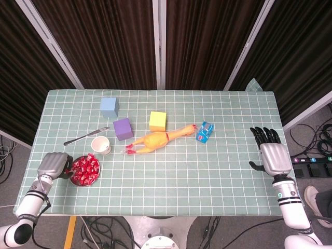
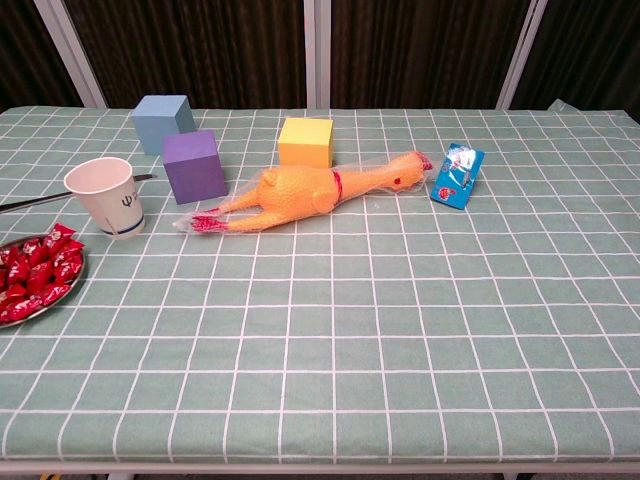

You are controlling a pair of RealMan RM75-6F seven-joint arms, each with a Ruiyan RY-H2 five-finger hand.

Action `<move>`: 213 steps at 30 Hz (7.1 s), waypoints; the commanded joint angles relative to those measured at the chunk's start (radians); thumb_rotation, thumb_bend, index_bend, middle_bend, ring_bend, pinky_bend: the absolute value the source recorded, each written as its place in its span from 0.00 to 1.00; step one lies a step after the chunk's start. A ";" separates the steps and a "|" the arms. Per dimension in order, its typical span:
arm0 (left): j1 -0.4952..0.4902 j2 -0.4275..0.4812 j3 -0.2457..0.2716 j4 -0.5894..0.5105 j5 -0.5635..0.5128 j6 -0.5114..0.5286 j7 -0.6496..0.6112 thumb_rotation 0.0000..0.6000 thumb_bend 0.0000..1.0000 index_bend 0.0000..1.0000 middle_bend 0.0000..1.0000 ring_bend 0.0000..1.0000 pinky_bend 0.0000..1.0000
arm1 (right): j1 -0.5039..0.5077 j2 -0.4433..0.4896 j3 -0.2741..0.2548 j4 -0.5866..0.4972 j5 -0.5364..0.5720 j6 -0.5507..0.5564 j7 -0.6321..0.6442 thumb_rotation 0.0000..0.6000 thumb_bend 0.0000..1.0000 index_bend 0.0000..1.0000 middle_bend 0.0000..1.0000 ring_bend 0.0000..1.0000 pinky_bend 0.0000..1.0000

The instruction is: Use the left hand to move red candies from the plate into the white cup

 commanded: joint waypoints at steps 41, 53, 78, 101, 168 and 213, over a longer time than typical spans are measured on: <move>-0.102 -0.210 -0.134 0.158 0.067 0.119 -0.115 1.00 0.25 0.60 0.67 0.89 0.98 | 0.001 -0.003 -0.003 0.007 0.004 -0.007 0.004 1.00 0.10 0.01 0.07 0.00 0.00; 0.042 -0.101 0.011 0.087 0.063 0.129 -0.140 1.00 0.09 0.53 0.63 0.91 0.97 | 0.023 -0.008 0.001 -0.007 -0.015 -0.020 -0.013 1.00 0.10 0.01 0.07 0.00 0.00; -0.019 -0.171 0.053 0.192 0.058 0.009 -0.024 1.00 0.09 0.50 0.56 0.91 0.97 | 0.019 -0.009 -0.004 -0.040 -0.016 0.006 -0.044 1.00 0.10 0.01 0.07 0.00 0.00; -0.024 -0.216 0.072 0.275 0.034 -0.036 0.012 1.00 0.11 0.51 0.55 0.90 0.97 | 0.025 -0.012 -0.005 -0.041 0.007 0.000 -0.059 1.00 0.10 0.01 0.07 0.00 0.00; -0.224 -0.192 -0.124 0.115 -0.095 0.040 0.069 1.00 0.28 0.70 0.77 0.93 0.99 | 0.045 0.010 0.010 -0.079 -0.007 0.005 -0.048 1.00 0.10 0.01 0.07 0.00 0.00; -0.235 -0.233 -0.099 0.224 -0.095 -0.018 -0.014 1.00 0.26 0.57 0.64 0.92 0.98 | 0.047 0.004 0.010 -0.059 0.013 0.006 -0.040 1.00 0.10 0.01 0.07 0.00 0.00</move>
